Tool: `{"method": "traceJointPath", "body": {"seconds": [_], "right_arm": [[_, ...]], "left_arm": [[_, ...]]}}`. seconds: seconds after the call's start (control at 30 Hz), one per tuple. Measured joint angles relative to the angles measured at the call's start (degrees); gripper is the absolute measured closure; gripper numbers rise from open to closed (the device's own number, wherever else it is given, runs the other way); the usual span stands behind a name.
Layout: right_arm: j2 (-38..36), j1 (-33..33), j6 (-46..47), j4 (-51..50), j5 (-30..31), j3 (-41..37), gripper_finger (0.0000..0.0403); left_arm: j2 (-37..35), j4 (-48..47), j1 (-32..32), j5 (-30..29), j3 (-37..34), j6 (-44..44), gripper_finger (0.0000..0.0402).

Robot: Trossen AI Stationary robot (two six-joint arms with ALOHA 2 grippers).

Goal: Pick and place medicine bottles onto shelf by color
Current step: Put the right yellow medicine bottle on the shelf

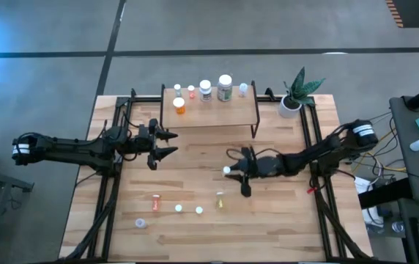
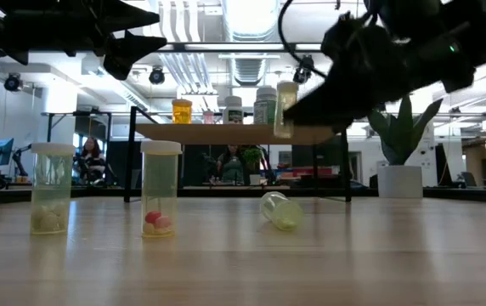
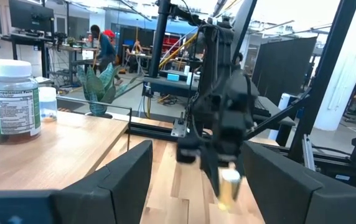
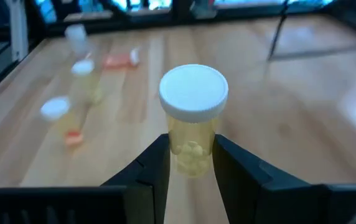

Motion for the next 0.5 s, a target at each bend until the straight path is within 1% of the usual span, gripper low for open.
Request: {"method": "traceJointPath", "body": {"seconds": [0.17, 0.33, 0.5], "right_arm": [[-8.1, -4.8, -4.5, -4.4, -0.2, 0.0, 0.0296], [-15.3, -10.4, -7.1, -8.0, -0.1, 0.0, 0.0296], [-18.7, -15.8, -8.7, -11.4, -0.1, 1.2, 0.0293]], "left_arm": [[0.0, 0.0, 0.0, 0.0, 0.0, 0.0, 0.0171], [0.0, 0.2, 0.0, 0.0, 0.1, 0.0, 0.0171], [0.0, 0.7, 0.0, -0.1, 0.1, 0.1, 0.0171]]}}
